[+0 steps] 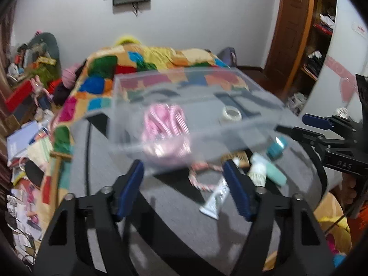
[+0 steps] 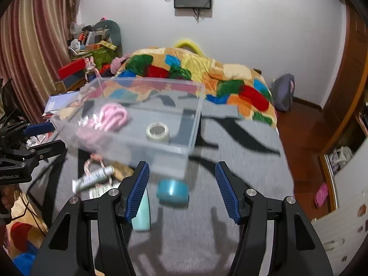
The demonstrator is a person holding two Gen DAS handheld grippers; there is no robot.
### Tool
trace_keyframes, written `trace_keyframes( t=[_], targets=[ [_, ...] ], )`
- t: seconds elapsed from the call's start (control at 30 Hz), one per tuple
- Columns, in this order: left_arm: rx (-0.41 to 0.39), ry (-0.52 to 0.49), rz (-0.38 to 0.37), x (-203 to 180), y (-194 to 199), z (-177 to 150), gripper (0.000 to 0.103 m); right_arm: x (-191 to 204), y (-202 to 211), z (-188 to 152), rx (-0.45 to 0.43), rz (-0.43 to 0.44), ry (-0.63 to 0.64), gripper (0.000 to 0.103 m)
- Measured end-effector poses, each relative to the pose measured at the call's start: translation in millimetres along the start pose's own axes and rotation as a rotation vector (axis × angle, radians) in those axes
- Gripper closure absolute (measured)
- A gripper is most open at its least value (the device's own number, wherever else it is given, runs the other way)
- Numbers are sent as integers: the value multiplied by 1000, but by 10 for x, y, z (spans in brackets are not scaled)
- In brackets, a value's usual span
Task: Organize objects
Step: 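Grasp the white ointment tube with the left gripper while the right grasps teal tape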
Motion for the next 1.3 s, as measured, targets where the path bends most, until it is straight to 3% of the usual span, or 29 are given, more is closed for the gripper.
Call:
trace_keyframes(
  t=[0.07, 0.2, 0.43, 0.6, 0.8, 1.0, 1.3],
  targets=[
    [24, -12, -24, -69, -72, -97, 45, 10, -46, -103, 19, 0, -10, 47],
    [57, -41, -59, -196, -200, -200, 50, 35, -158, -252, 51, 14, -37, 47],
    [92, -67, -121, -370, -398, -221, 65, -8, -326, -276, 73, 41, -104, 49],
    [102, -81, -149, -457, -483, -260, 87, 7, -411, -292, 93, 60, -119, 67],
    [68, -101, -129, -471, -355, -288, 87, -22, -343, -331, 76, 56, -134, 67],
    [16, -54, -119, -346, -162, -193, 87, -25, -164, -279, 37, 56, -130, 67],
    [-102, -13, -102, -213, 215, 168, 87, 33, 195, 95, -95, 74, -115, 67]
  ],
)
Point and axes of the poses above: each gripper's, at about its wrist camera, not at the fingertips, and y roughly against the way its jaws point, x to its left, z to its top, the point moved 4 cm from there along -y, roughly the way its jaws point, and after that the axes turned 6 degrees about -x, right-handed, at the moved point
